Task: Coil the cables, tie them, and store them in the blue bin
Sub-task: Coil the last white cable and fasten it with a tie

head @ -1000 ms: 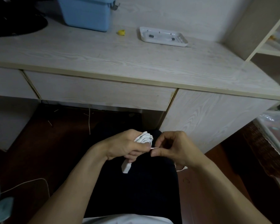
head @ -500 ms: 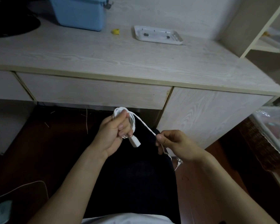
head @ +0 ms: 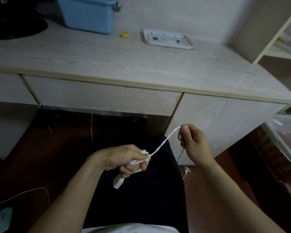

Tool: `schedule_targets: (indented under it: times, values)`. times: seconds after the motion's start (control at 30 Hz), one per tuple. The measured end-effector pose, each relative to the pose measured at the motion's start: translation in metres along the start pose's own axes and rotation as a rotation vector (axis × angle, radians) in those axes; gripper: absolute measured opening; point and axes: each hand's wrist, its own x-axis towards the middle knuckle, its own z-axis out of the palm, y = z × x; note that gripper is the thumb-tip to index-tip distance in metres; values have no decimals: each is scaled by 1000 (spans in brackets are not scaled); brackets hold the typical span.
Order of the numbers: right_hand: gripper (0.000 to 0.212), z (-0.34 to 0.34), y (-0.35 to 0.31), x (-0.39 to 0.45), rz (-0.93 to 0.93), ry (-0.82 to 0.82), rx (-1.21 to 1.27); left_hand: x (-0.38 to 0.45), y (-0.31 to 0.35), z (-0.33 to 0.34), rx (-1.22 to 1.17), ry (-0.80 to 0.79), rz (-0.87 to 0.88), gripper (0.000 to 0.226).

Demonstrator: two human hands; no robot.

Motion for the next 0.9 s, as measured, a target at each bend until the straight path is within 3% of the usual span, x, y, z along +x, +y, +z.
schedule_targets:
  times: [0.17,0.27,0.33,0.57,0.67,0.8,0.9]
  values:
    - [32,2,9,0,-17,48,-284,0,5,-1,-232,-197,118,54]
    - [36,6,8,-1,-21,43,-321,-3,6,-1,-259,-124,175,51]
    - [42,8,5,-2,4,3,-321,-2,7,1,-478,-63,238,47]
    - [44,24,-19,-18,103,-402,-223,11,14,0,-1205,277,538,48]
    - [29,28,-17,-26,37,-599,-335,18,10,-1,-1419,347,662,46]
    - [21,36,-15,-31,76,-770,-421,25,6,-7,-1356,584,703,43]
    - [27,39,-17,-33,62,-842,-458,38,-1,-7,-1073,797,660,42]
